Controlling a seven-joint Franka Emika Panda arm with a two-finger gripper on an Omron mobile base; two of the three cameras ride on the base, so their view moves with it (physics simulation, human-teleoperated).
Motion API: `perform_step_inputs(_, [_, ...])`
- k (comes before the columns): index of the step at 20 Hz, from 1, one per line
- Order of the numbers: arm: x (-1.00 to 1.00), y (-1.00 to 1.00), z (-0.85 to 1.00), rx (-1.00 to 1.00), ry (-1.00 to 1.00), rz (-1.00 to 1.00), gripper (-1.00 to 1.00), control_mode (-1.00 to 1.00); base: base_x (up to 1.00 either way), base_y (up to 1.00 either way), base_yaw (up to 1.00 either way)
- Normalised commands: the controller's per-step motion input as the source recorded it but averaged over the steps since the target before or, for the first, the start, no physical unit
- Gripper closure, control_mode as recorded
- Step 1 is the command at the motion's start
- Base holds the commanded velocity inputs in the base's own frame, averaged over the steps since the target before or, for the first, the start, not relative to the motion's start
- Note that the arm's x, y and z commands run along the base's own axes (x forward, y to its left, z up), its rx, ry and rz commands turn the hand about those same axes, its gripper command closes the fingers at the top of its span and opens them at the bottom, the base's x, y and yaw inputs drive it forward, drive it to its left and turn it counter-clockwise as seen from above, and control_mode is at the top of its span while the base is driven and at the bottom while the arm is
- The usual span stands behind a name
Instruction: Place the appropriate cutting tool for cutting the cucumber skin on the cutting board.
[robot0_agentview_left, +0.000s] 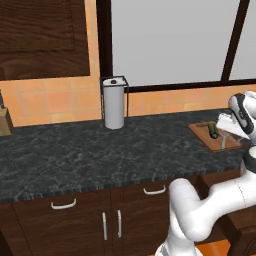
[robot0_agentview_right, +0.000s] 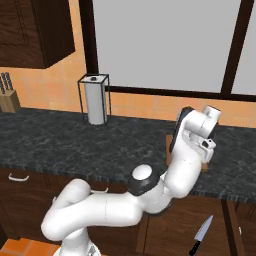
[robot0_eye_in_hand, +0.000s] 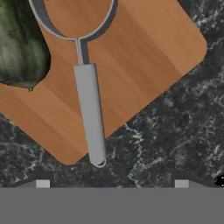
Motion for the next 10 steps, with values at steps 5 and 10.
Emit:
perform_step_inputs(5, [-0.7,0.78,0.79,-0.02,0.0,-0.07,-1.0,-1.0,0.0,0.0,0.0])
perform_step_inputs(10, [-0.82,1.0,0.06,-0.02,0.0,-0.02,-1.0,-1.0,0.0,0.0,0.0])
